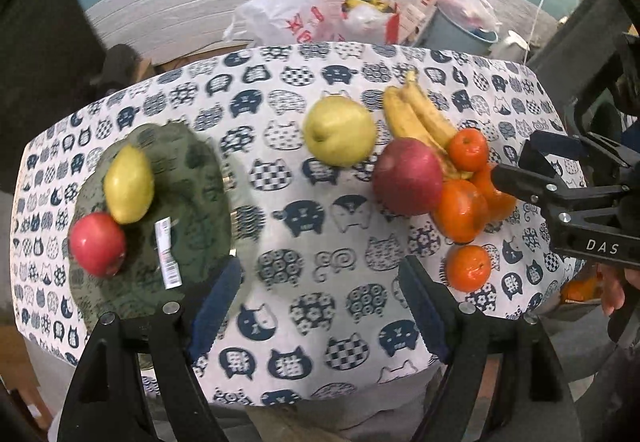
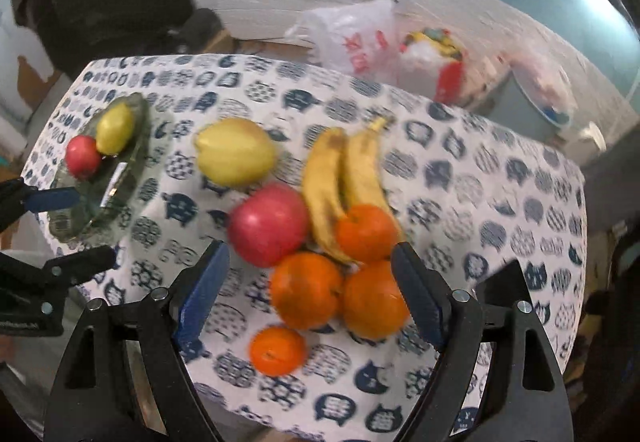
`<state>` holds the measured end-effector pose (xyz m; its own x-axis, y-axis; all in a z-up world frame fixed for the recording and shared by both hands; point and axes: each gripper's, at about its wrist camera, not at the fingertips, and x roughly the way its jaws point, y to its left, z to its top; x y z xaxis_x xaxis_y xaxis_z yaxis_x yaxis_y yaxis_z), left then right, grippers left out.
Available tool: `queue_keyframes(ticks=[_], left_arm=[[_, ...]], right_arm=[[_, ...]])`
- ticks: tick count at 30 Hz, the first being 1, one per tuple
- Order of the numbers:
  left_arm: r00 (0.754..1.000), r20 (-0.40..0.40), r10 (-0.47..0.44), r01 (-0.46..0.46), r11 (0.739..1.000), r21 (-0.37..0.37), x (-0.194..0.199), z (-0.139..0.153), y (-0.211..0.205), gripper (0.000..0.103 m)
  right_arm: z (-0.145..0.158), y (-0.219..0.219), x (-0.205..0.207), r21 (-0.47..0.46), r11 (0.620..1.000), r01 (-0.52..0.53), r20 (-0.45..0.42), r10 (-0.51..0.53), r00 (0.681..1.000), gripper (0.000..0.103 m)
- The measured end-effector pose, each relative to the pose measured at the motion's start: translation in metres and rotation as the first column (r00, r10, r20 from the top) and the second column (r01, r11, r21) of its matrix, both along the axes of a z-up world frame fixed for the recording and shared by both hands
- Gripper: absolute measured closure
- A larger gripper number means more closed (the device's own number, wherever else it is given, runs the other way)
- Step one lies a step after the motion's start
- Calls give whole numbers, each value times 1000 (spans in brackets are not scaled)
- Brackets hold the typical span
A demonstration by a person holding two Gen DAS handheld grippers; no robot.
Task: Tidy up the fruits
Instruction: 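Move both open tools back toward the fruit pile, then grasp a second red apple with the left tool while the right tool grasps a large orange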
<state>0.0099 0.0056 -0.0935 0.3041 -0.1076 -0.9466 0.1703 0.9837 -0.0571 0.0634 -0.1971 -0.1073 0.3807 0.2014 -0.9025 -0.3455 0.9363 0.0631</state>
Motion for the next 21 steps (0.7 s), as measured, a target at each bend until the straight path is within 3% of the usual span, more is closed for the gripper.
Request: queue_keyframes(ticks=[8,21], left_arm=[[999,-31,-42,42,999,17,11,-13,-30,21],[995,-85,-57,60,998,23,31,-41,-45,21]], right_arm=[[-15,-50,1,29,995,97,-33,-97,995,20],[-75,-76,15,92,974,207,-216,-183,959,20]])
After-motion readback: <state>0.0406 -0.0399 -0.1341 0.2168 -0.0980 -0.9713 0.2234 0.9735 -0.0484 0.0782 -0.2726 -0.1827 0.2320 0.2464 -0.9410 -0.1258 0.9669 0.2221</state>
